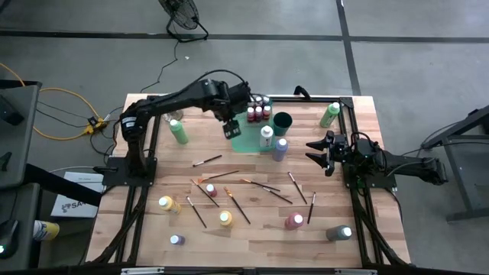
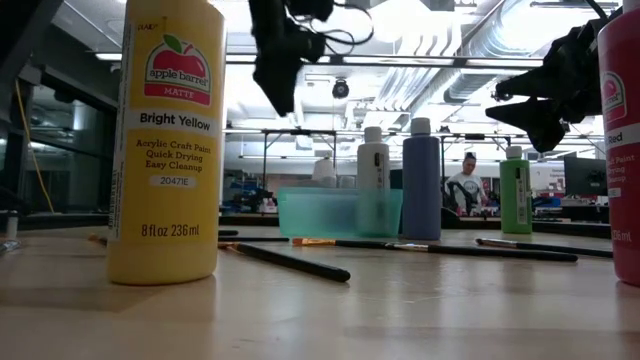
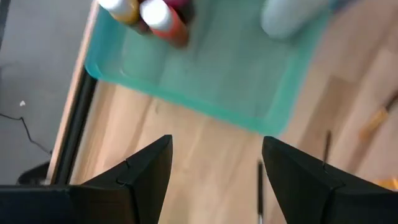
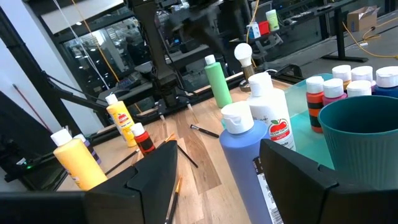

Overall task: Pick & Place Paint Supplies
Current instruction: Put the orange paint bottle into the green bin

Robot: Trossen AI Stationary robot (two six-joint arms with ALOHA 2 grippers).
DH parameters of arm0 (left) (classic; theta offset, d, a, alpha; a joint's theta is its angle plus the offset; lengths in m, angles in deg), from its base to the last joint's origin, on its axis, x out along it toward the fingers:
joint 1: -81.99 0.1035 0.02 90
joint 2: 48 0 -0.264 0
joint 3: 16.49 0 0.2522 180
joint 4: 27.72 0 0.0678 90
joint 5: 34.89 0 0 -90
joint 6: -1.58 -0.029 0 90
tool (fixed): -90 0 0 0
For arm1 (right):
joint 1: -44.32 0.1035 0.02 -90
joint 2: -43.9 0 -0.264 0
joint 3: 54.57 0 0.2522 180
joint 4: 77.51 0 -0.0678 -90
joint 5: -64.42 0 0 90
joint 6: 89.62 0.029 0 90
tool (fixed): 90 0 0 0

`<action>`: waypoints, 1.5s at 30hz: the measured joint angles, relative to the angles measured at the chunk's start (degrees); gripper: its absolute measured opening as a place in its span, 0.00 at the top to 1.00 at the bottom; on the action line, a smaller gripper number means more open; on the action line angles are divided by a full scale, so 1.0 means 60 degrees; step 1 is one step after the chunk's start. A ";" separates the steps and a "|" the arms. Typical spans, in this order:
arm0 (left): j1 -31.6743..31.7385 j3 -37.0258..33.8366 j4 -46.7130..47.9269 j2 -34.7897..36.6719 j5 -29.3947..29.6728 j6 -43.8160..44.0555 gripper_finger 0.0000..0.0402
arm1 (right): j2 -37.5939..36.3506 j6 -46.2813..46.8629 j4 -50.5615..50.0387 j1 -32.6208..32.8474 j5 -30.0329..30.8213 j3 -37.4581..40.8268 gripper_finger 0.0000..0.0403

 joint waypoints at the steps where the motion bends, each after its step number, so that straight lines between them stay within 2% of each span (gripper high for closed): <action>1: -0.0126 0.0000 0.0201 0.0092 0.0004 0.0001 0.39 | 0.0004 0.0000 0.0000 0.0001 0.0000 0.0000 0.45; 9: -0.1118 -0.0172 0.1033 0.0703 0.0068 0.0523 0.39 | 0.0004 0.0000 0.0000 0.0001 0.0000 0.0000 0.45; 12: -0.1393 -0.1096 0.0574 0.1237 0.0100 0.0789 0.39 | 0.0001 0.0000 0.0000 0.0001 0.0000 -0.0004 0.45; 20: -0.1954 -0.4678 -0.1329 0.3218 0.0106 0.2228 0.39 | 0.0003 0.0000 0.0003 0.0001 0.0000 0.0000 0.45; 25: -0.2257 -0.6414 -0.2155 0.4596 0.0108 0.3070 0.39 | 0.0004 0.0000 0.0008 0.0001 0.0003 -0.0001 0.45; 30: -0.2816 -0.7660 -0.2576 0.5767 0.0210 0.3770 0.39 | 0.0004 0.0000 0.0007 0.0001 0.0004 -0.0002 0.45; 38: -0.3798 -0.9172 -0.3005 0.6622 0.0248 0.4608 0.39 | 0.0004 0.0000 0.0007 0.0000 0.0004 -0.0002 0.45; 45: -0.4230 -0.9840 -0.3561 0.7145 0.0027 0.3862 0.39 | 0.0004 0.0000 0.0005 -0.0003 0.0001 -0.0001 0.45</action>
